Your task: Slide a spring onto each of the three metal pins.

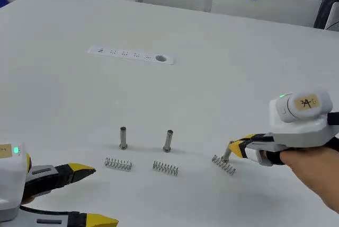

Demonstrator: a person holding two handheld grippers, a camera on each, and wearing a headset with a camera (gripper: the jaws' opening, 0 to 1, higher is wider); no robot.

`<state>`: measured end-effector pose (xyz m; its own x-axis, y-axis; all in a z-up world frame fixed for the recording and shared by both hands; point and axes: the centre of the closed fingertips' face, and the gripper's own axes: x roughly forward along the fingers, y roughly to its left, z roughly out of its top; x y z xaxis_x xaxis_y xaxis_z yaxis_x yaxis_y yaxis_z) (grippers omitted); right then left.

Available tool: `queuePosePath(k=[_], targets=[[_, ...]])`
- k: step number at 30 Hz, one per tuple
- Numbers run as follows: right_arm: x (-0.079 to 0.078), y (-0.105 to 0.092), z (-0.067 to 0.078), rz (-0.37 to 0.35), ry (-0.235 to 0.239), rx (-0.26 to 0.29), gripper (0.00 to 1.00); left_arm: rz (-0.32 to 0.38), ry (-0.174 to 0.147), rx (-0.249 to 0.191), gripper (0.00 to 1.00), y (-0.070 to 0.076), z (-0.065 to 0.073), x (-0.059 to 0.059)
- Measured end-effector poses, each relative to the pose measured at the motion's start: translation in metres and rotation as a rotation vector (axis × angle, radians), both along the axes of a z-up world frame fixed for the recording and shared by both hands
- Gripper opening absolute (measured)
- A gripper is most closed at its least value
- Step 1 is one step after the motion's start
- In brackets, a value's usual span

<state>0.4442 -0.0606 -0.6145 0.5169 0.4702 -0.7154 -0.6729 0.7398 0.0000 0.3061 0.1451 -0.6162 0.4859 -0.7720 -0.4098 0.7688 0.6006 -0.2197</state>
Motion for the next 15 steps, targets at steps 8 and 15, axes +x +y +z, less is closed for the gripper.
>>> queuePosePath(k=[8, 15], targets=[[-0.0026, 0.0013, -0.0065, 0.019, 0.006, -0.012, 0.05, 0.001, 0.002, 0.002, 0.7, 0.0004, -0.0006, -0.0002], [-0.0051, 0.0019, -0.0107, 0.027, 0.024, -0.016, 0.07, 0.001, 0.005, 0.003, 0.7, 0.0001, -0.0014, -0.0004]])
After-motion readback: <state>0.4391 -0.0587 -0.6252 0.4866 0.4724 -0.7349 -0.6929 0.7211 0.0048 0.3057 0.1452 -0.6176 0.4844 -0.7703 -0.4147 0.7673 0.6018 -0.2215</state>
